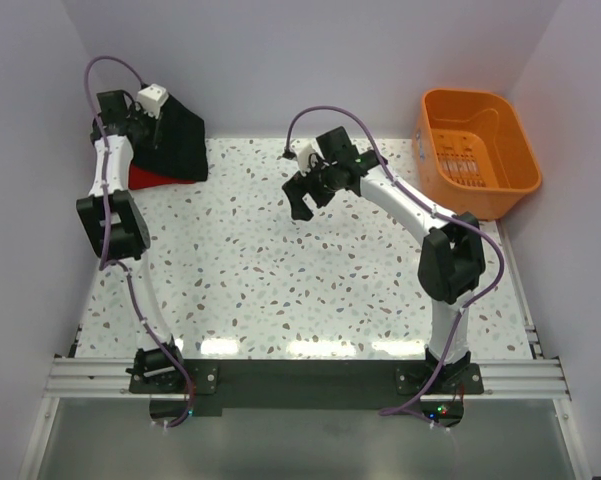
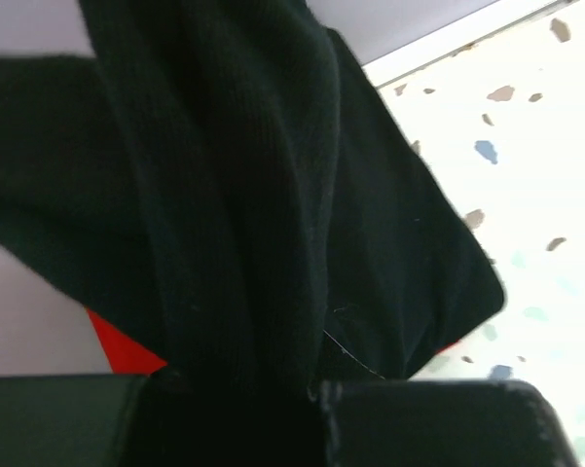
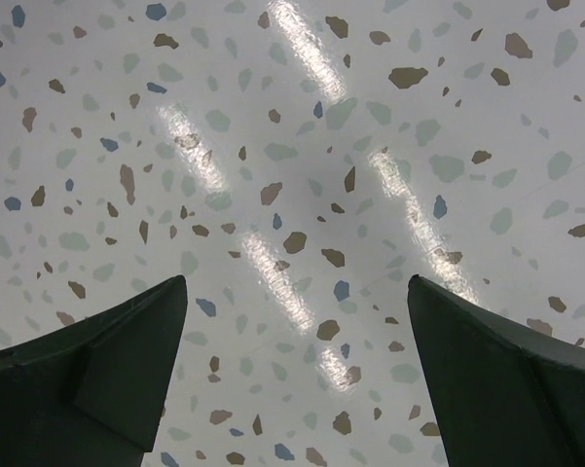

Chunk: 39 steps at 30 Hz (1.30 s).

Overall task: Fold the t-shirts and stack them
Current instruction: Neatly place the folded tshirt to the corner, then reset both grippers

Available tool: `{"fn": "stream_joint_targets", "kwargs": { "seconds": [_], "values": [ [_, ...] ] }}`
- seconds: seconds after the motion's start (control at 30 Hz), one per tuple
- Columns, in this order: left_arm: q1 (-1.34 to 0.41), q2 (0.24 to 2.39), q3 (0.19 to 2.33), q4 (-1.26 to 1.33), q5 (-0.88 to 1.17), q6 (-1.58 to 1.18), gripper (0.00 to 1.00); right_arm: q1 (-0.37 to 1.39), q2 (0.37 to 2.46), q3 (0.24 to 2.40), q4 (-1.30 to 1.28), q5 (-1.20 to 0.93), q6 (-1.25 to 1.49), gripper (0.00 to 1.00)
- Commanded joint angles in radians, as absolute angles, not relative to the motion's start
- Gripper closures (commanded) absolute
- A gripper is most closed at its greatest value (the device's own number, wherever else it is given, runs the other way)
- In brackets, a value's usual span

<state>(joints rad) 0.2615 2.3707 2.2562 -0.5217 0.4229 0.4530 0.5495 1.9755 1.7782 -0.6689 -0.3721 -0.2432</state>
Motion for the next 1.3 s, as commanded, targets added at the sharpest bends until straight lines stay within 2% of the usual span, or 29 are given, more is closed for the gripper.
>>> {"fn": "stream_joint_targets", "kwargs": {
  "seconds": [0.0,0.1,0.17,0.2,0.23,0.3,0.37,0.4,0.47,0.5,0.83,1.1,1.17,1.27],
  "values": [
    [0.279,2.378,2.287,-0.390,0.385,0.529,1.00,0.557,1.970,1.815,-0.678,-0.348,-0.244,0.01],
    [0.284,2.396,2.284,-0.345,0.364,0.563,0.98,0.558,1.976,1.818,-0.680,-0.347,-0.244,0.01],
    [0.285,2.410,2.283,-0.325,0.325,0.596,0.87,0.560,1.977,1.818,-0.681,-0.345,-0.244,0.01],
    [0.284,2.413,2.280,-0.301,0.310,0.606,0.59,0.560,1.979,1.819,-0.681,-0.342,-0.245,0.01],
    [0.285,2.416,2.267,-0.279,0.289,0.607,0.43,0.560,1.977,1.819,-0.681,-0.341,-0.245,0.01],
    [0.287,2.416,2.266,-0.233,0.238,0.618,0.24,0.561,1.974,1.818,-0.683,-0.333,-0.249,0.01],
    [0.290,2.410,2.278,-0.213,0.206,0.621,0.18,0.561,1.970,1.815,-0.684,-0.327,-0.252,0.02],
    [0.291,2.404,2.281,-0.193,0.199,0.618,0.10,0.561,1.968,1.812,-0.686,-0.324,-0.255,0.01],
    [0.296,2.376,2.286,-0.177,0.192,0.608,0.07,0.561,1.956,1.809,-0.687,-0.316,-0.259,0.01],
    [0.301,2.362,2.286,-0.172,0.190,0.600,0.01,0.560,1.950,1.802,-0.687,-0.311,-0.261,0.01],
    [0.299,2.134,2.276,-0.374,0.277,0.407,0.00,0.502,1.870,1.760,-0.678,-0.298,-0.227,0.01],
    [0.284,1.938,2.203,-0.616,0.534,0.213,0.00,0.342,1.761,1.695,-0.695,-0.331,-0.173,0.01],
    [0.244,1.902,2.168,-0.710,0.566,0.232,0.00,0.272,1.718,1.669,-0.703,-0.347,-0.146,0.01],
    [0.155,1.804,1.955,-0.701,0.530,0.242,0.00,0.181,1.637,1.553,-0.703,-0.371,-0.117,0.01]
  ]
}}
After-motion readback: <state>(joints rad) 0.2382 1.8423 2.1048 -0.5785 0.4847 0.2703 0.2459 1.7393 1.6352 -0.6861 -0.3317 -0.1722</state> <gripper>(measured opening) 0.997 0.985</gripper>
